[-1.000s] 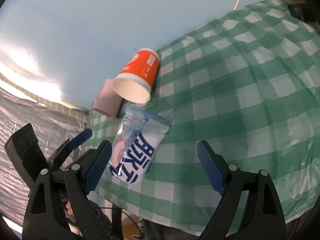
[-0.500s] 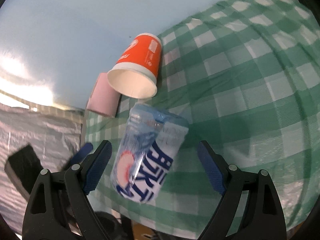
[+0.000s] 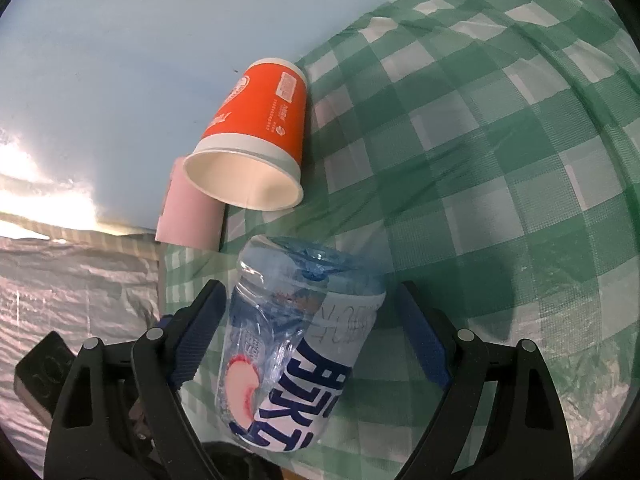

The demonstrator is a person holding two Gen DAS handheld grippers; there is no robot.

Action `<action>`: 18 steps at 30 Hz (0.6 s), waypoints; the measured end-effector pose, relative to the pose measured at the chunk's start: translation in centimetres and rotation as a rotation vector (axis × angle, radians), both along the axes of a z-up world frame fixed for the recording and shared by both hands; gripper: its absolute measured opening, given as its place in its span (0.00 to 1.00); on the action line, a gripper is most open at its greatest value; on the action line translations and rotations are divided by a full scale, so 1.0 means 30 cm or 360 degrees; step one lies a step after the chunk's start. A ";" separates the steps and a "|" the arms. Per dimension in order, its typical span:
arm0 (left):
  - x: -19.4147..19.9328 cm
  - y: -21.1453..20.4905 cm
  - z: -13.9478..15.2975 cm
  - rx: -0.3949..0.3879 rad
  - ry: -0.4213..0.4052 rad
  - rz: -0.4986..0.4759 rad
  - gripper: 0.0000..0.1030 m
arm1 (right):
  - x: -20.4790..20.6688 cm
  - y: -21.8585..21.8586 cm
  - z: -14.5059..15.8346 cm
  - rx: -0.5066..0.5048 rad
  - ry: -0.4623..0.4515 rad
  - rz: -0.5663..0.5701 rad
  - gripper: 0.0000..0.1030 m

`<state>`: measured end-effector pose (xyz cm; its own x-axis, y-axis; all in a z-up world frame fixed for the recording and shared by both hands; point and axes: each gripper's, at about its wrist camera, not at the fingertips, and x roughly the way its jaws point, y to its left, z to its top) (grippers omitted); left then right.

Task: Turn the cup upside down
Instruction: 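Close the right tool on the bottle while the left tool opens and releases it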

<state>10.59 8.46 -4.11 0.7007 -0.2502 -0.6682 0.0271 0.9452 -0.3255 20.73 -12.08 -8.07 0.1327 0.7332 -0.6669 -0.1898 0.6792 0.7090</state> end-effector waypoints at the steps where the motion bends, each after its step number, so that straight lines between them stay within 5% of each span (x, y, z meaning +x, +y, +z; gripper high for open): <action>1: 0.002 0.000 -0.002 0.0000 0.0002 -0.0001 0.92 | 0.001 -0.005 0.000 0.0010 0.0002 0.0006 0.83; 11: -0.003 0.013 0.004 -0.0008 -0.0007 0.0014 0.92 | -0.019 -0.020 0.026 0.0073 -0.0116 0.0035 0.74; 18: -0.018 0.025 0.005 -0.0011 -0.0024 0.0037 0.92 | -0.146 -0.010 0.185 -0.0065 -0.0671 0.0061 0.74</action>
